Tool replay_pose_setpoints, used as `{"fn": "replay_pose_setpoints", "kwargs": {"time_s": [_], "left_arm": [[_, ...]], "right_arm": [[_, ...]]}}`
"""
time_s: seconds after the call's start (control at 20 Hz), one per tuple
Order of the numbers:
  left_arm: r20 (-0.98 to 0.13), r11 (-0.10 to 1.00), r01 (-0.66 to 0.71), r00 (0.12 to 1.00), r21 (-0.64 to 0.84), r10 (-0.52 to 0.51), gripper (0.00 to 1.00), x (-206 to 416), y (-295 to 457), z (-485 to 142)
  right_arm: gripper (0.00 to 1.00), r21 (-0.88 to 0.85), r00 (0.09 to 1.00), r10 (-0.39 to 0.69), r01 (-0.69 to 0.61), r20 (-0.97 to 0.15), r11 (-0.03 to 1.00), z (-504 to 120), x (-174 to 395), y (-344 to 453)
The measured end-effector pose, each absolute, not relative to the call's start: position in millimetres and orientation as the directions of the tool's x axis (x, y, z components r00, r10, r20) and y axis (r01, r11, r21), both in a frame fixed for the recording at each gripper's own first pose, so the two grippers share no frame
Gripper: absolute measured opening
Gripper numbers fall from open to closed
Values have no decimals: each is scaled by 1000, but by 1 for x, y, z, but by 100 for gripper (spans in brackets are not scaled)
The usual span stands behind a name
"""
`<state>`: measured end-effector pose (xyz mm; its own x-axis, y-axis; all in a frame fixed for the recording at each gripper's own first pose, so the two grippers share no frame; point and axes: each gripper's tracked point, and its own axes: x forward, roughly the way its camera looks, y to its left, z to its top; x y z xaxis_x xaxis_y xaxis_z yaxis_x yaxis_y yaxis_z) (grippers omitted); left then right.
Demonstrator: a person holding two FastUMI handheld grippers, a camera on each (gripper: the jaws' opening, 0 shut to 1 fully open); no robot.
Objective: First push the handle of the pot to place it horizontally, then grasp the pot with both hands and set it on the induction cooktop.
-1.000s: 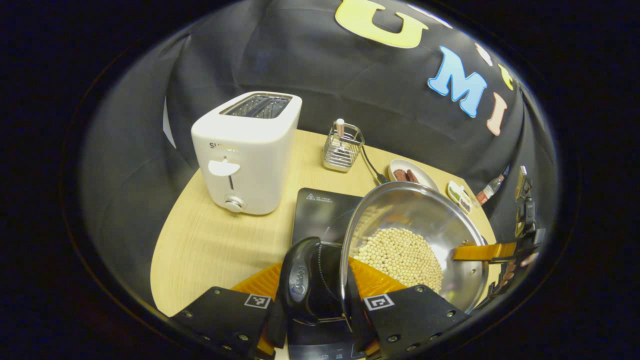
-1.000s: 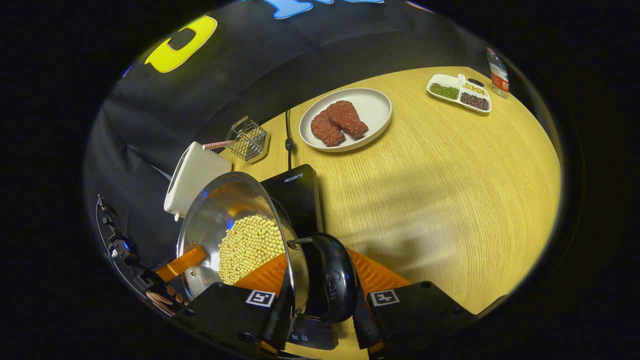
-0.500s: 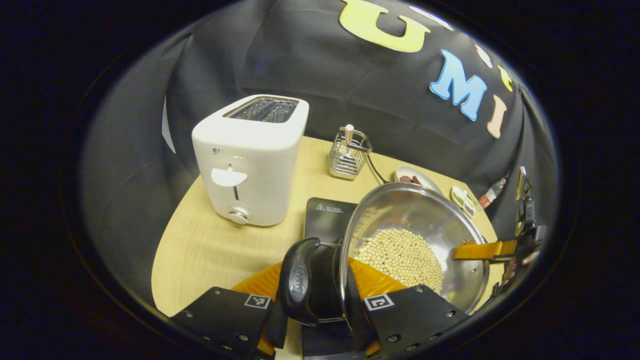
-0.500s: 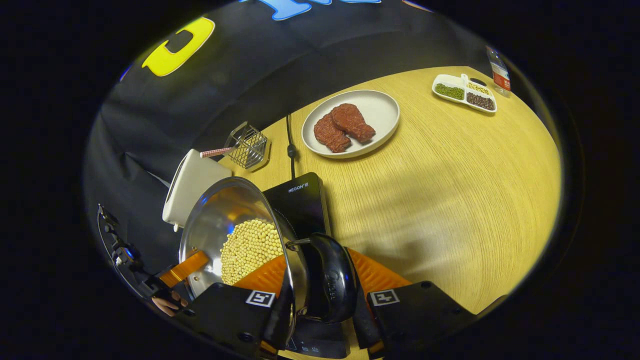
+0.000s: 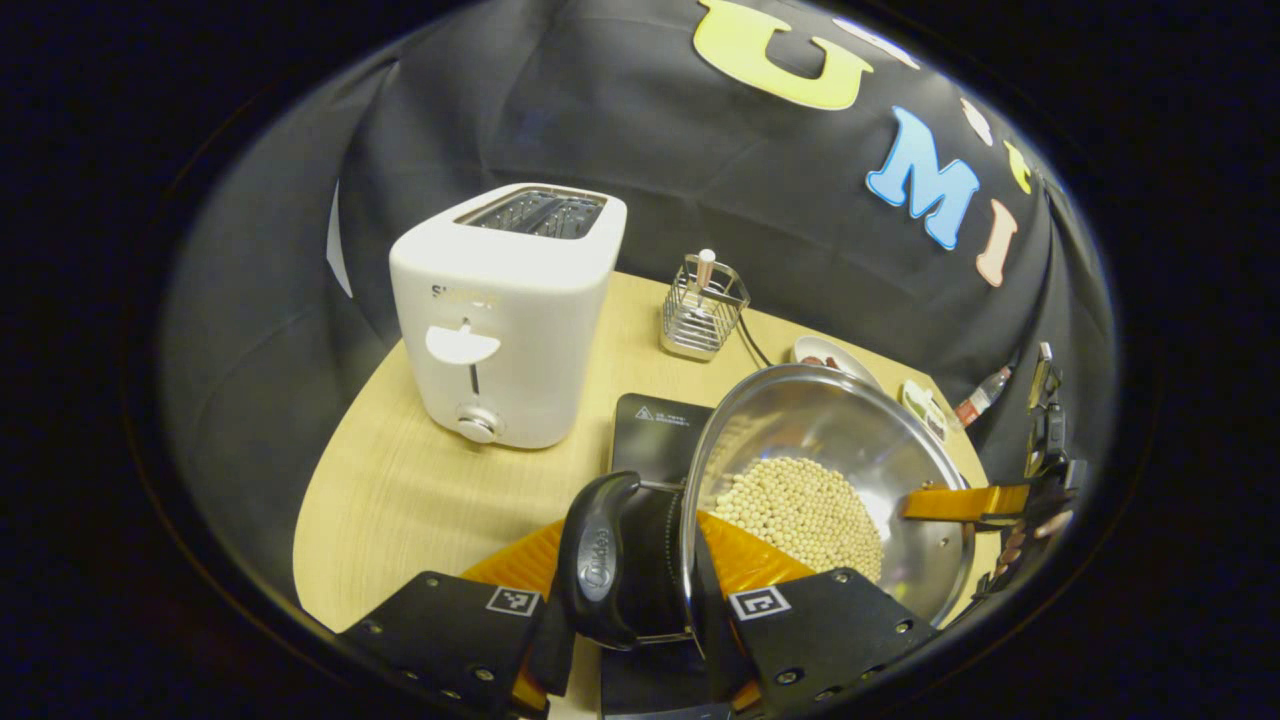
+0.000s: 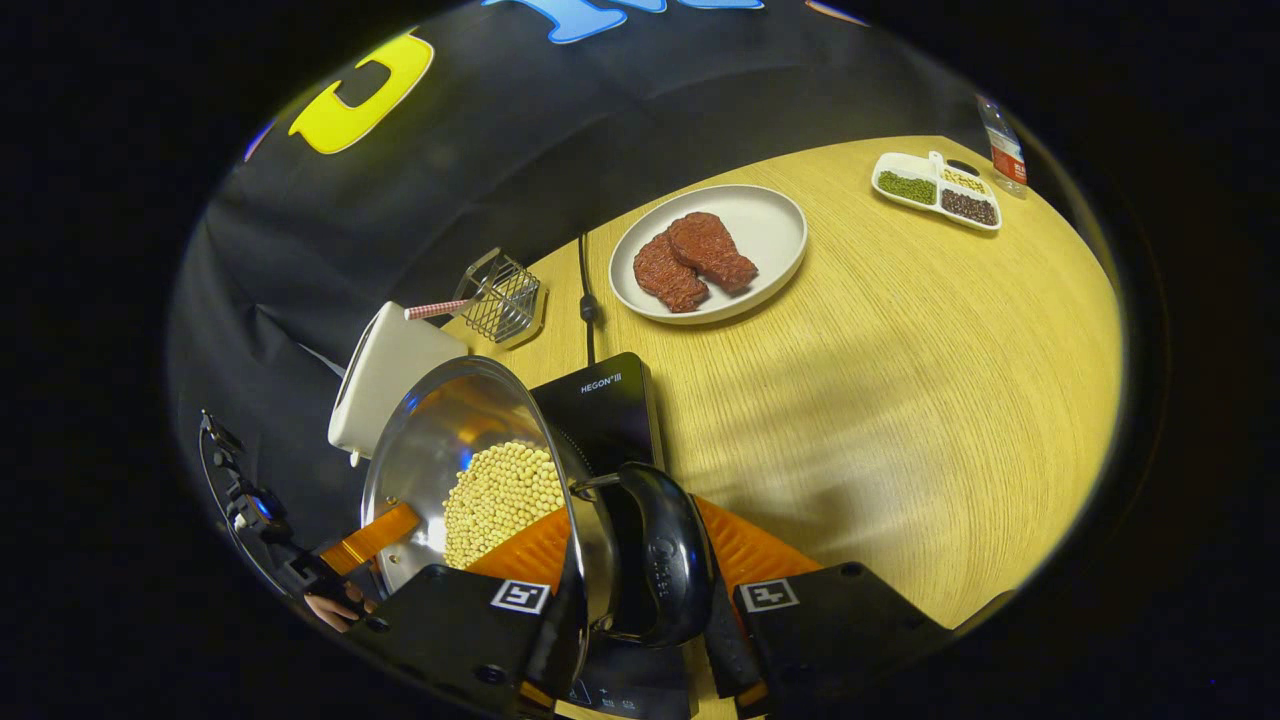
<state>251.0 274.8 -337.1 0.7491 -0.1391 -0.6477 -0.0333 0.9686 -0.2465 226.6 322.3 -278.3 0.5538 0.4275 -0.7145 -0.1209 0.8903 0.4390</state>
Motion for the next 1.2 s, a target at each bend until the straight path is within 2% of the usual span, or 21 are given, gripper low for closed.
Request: {"fn": "replay_pose_setpoints", "kwargs": {"time_s": [0.1,0.2,0.3,0.4,0.45,0.55,0.6,0.65,0.7,0.75,0.8,0.85,0.9,0.95,1.0,1.2], "left_arm": [[-653,969,-38,745,-242,-134,54,252,275,-338],[-657,970,-42,743,-241,-131,58,249,274,-338],[-660,971,-44,740,-237,-128,54,249,274,-339],[-664,971,-51,738,-233,-121,51,249,275,-339],[-670,972,-59,734,-229,-113,55,247,275,-340],[-694,979,-61,714,-196,-94,55,243,274,-344],[-700,986,-55,711,-157,-72,67,242,277,-344],[-709,991,-55,704,-122,-48,64,242,279,-344],[-712,993,-55,701,-103,-35,66,242,281,-343],[-712,994,-57,702,-97,-29,86,241,280,-337],[-708,994,-55,705,-96,-30,82,240,280,-332],[-702,995,-61,712,-83,-15,82,240,282,-327],[-694,995,-64,720,-71,-4,81,240,285,-321],[-688,996,-61,726,-68,-3,78,239,284,-313],[-681,996,-57,732,-68,-5,81,238,282,-305],[-629,998,-59,777,-28,28,82,237,283,-268]], "right_arm": [[51,442,550,430,-119,-716,889,-278,227,322],[56,443,550,429,-116,-717,889,-279,228,323],[53,445,547,430,-114,-718,888,-278,228,322],[57,448,540,432,-111,-722,887,-279,228,323],[54,453,534,436,-109,-724,885,-279,227,324],[54,437,536,422,-108,-731,893,-279,228,318],[61,426,545,413,-110,-729,898,-277,230,315],[67,420,553,410,-116,-725,900,-275,231,312],[78,416,560,408,-121,-721,901,-272,232,309],[93,412,565,407,-126,-718,902,-269,233,306],[98,414,564,412,-133,-715,900,-266,233,304],[92,413,565,416,-142,-712,900,-263,231,303],[92,407,574,415,-152,-706,901,-259,231,299],[98,396,586,412,-163,-698,904,-255,230,297],[98,386,599,408,-172,-689,906,-249,228,294],[98,371,648,398,-187,-649,910,-225,225,275]]}}
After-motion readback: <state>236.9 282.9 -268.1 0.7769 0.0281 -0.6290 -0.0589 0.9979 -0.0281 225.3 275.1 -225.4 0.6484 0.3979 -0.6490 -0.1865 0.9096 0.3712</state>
